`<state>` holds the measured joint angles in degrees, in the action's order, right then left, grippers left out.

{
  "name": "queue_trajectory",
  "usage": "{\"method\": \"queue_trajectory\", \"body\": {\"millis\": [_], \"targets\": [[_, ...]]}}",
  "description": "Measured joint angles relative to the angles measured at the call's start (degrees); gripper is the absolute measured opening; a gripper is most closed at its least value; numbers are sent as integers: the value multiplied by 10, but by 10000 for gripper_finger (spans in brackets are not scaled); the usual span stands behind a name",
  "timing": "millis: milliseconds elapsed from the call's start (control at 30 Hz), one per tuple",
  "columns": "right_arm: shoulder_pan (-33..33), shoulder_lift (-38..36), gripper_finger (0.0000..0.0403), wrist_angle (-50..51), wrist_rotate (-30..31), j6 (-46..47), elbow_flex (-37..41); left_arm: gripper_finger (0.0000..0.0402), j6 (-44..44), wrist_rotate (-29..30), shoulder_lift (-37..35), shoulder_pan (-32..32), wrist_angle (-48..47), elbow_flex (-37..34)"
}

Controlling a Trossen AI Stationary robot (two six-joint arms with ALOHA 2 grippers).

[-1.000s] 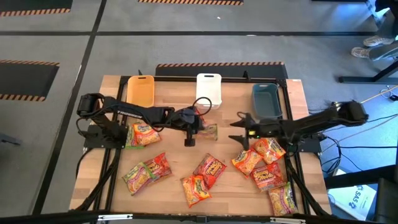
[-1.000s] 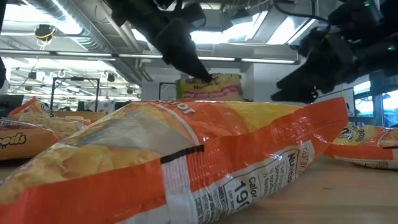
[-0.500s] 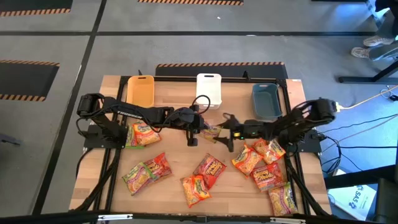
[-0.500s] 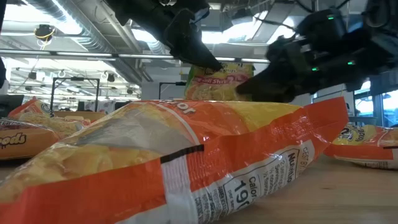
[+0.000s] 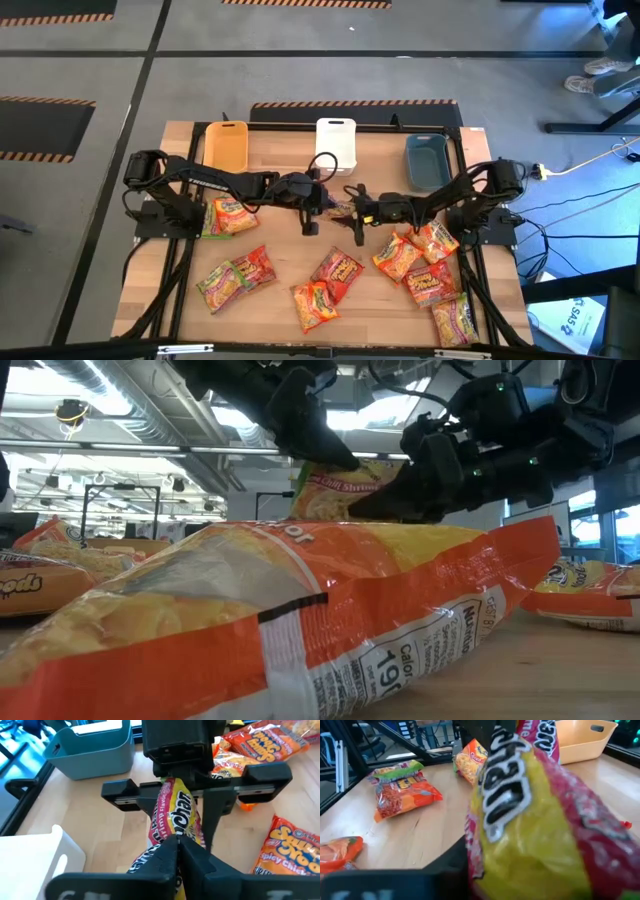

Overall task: Sort Maruchan noodles
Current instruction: Put the green noodle pack into the white bin

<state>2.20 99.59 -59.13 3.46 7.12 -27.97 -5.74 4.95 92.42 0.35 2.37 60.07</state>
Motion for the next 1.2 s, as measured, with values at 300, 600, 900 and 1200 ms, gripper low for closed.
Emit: {"method": "queue_trajectory", "body": {"millis": [300, 600, 900, 1200], "targets": [[0, -23, 109, 42, 20, -33, -1, 111, 41, -49, -39, 9, -43, 0], [0, -49, 103, 68, 10, -60, -1, 127, 45, -42, -102, 1, -21, 1], [1, -49, 97, 75, -41, -75, -14, 161, 101, -16, -99, 6, 2, 0], [17, -49, 98, 102, -31, -74, -14, 242, 129, 3, -98, 5, -23, 0]]}}
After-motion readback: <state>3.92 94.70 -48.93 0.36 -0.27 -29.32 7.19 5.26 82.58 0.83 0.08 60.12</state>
